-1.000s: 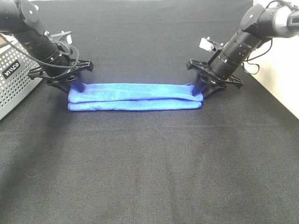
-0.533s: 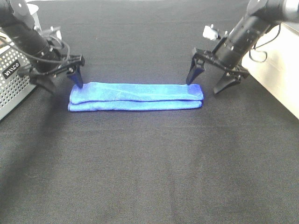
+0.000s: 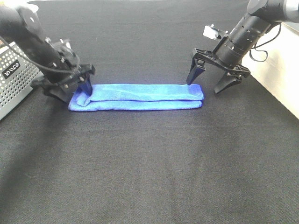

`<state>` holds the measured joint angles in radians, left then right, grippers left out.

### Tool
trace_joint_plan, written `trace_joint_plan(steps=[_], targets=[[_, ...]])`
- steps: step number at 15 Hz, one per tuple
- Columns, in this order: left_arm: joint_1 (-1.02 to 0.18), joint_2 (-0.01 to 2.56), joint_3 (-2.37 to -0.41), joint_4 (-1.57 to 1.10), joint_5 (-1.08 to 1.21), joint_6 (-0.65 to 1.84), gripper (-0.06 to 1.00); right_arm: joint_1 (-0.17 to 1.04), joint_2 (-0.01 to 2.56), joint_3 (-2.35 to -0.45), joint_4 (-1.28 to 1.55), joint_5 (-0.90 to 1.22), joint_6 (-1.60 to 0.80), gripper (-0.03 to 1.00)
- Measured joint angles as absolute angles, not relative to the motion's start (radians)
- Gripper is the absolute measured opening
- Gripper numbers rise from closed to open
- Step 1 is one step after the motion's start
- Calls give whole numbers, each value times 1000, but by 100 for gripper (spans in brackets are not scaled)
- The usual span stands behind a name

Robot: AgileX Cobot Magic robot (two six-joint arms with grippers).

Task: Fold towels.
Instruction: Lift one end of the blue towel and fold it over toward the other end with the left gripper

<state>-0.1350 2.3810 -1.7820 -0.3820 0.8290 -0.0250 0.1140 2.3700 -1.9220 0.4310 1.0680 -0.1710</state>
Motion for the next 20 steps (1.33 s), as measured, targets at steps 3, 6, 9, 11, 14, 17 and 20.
trace_joint_plan(steps=[3, 6, 9, 11, 14, 17, 20], targets=[[-136, 2397, -1784, -415, 814, -27, 31, 114, 2370, -1922, 417, 1065, -171, 85], [-140, 2392, -1784, -420, 805, -28, 5, 114, 2370, -1922, 415, 1062, -171, 85], [-139, 2334, -1785, -250, 826, -58, 5, 114, 2370, -1922, 414, 1060, -171, 85], [-129, 2282, -1815, -128, 902, -98, 5, 114, 2370, -1922, 414, 1060, -171, 85], [-137, 2250, -1936, -117, 1058, -123, 5, 114, 2370, -1922, 414, 1070, -171, 85], [-181, 2250, -2019, -166, 1123, -159, 5, 114, 2370, -1922, 414, 1093, -171, 85], [-328, 2253, -2056, -237, 1084, -270, 5, 114, 2344, -1922, 414, 1121, -171, 85]])
